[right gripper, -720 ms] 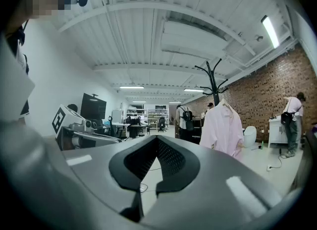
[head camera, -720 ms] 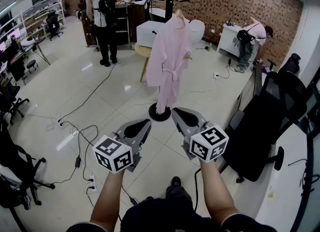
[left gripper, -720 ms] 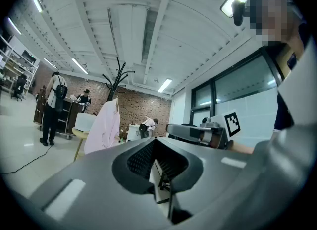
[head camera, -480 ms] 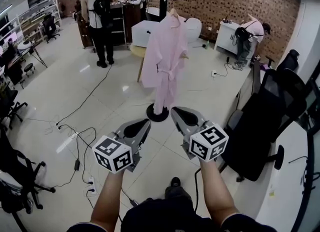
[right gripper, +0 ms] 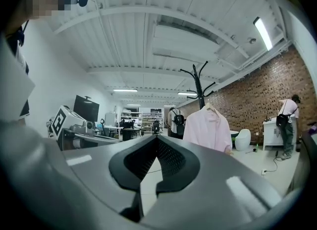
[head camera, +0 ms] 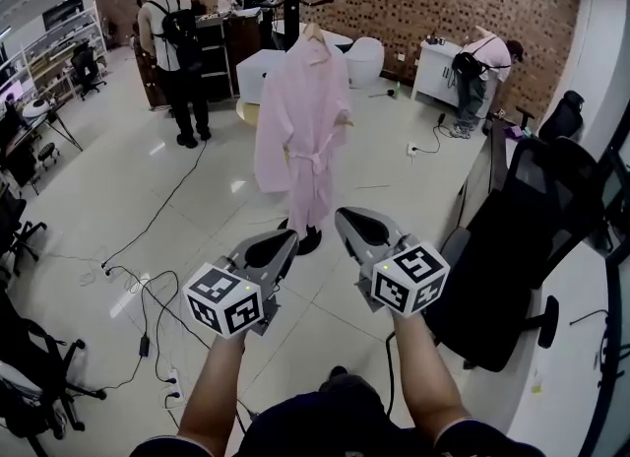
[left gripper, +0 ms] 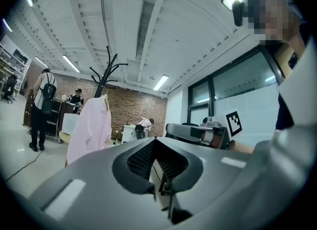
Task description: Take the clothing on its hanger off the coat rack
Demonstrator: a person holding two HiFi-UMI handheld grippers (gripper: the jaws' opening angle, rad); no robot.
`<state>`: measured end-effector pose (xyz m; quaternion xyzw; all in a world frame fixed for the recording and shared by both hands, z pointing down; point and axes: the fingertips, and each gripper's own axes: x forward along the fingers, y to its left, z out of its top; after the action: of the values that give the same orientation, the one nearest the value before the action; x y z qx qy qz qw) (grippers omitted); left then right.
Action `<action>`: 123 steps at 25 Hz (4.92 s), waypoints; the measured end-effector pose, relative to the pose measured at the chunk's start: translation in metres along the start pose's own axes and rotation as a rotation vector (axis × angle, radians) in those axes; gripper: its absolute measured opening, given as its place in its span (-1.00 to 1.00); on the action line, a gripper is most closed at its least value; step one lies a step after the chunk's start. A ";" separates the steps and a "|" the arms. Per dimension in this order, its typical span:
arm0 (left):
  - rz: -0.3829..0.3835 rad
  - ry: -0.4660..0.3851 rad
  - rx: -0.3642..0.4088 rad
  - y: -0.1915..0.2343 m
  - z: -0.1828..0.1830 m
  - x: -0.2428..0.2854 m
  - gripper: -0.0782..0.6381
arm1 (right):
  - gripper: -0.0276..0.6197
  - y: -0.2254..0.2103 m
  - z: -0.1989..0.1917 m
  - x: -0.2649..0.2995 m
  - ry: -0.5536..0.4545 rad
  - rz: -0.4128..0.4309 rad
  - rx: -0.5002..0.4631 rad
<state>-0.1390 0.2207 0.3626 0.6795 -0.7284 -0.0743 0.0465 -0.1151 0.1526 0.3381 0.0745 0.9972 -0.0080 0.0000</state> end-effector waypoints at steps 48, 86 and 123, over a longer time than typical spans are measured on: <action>-0.020 0.031 0.016 0.215 0.037 0.438 -0.75 | -0.91 -0.449 0.031 0.184 -0.045 -0.070 0.048; 0.487 -0.034 0.057 0.373 0.074 0.506 -0.75 | -0.91 -0.549 0.061 0.397 -0.037 0.389 -0.160; 0.515 -0.016 0.069 0.397 0.078 0.507 -0.75 | -0.58 -0.513 0.060 0.499 0.100 0.604 -0.735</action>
<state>-0.5793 -0.2551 0.3374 0.4722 -0.8799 -0.0407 0.0350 -0.6850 -0.2811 0.2857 0.3563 0.8665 0.3491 -0.0191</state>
